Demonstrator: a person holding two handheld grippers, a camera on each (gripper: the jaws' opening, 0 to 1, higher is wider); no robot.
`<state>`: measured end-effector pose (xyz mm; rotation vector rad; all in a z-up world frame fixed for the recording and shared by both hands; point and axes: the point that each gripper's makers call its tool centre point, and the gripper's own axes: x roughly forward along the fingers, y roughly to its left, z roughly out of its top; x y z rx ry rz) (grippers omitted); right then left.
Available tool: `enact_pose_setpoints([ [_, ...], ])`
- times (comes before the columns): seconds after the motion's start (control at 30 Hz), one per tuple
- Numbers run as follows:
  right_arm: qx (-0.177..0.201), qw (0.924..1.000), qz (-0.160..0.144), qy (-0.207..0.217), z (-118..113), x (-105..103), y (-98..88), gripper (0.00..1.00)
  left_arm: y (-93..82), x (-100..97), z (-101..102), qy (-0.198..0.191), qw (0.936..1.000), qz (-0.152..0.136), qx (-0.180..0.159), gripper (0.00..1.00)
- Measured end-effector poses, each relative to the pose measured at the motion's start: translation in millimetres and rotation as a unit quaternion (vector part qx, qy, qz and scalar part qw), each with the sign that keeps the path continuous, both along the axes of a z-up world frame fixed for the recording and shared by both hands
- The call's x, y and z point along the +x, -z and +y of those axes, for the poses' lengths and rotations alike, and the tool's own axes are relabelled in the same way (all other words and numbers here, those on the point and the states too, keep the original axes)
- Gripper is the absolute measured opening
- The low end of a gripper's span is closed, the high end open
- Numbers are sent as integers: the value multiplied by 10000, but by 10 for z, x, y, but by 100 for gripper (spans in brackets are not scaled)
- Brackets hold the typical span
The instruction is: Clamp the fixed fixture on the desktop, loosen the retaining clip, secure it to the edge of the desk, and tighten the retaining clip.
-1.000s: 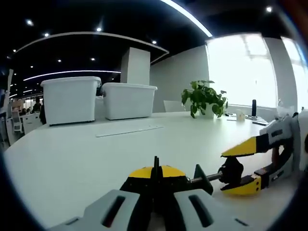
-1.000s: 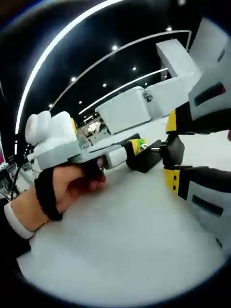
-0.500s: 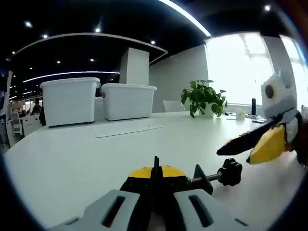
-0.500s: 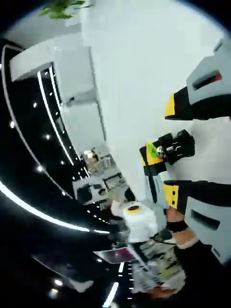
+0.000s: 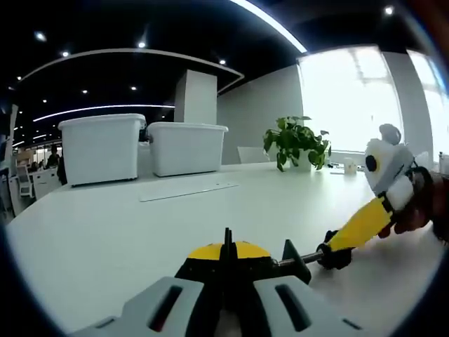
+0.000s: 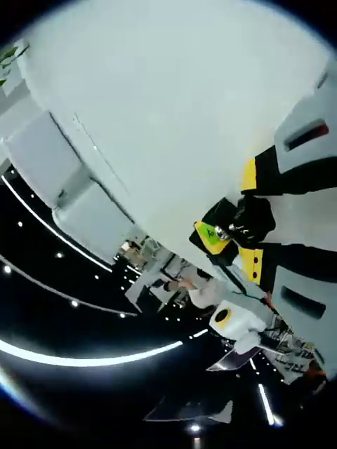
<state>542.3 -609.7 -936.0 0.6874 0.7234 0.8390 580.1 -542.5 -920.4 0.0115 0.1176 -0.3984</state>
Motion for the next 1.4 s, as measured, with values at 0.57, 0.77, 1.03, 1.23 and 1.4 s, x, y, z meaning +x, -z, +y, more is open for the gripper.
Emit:
enact_pose_setpoints([
  [0.57,-2707,8649,-4139,-861,106,-47,-164,23,-15,33,29,-57,10000,4,3,4],
  [0.77,-3320,7740,-5325,-845,128,-85,-169,23,-15,47,40,-101,9999,-7,20,4],
  [1.03,-3721,6819,-6214,-1022,122,-158,-180,23,-14,37,42,-138,9999,-8,29,4],
  [1.23,-3721,6636,-6401,-1073,166,-195,-187,23,-7,21,56,-159,9999,-22,53,4],
  [1.4,-3751,6559,-6465,-1055,206,-180,-180,23,3,14,97,-204,9998,4,-6,4],
])
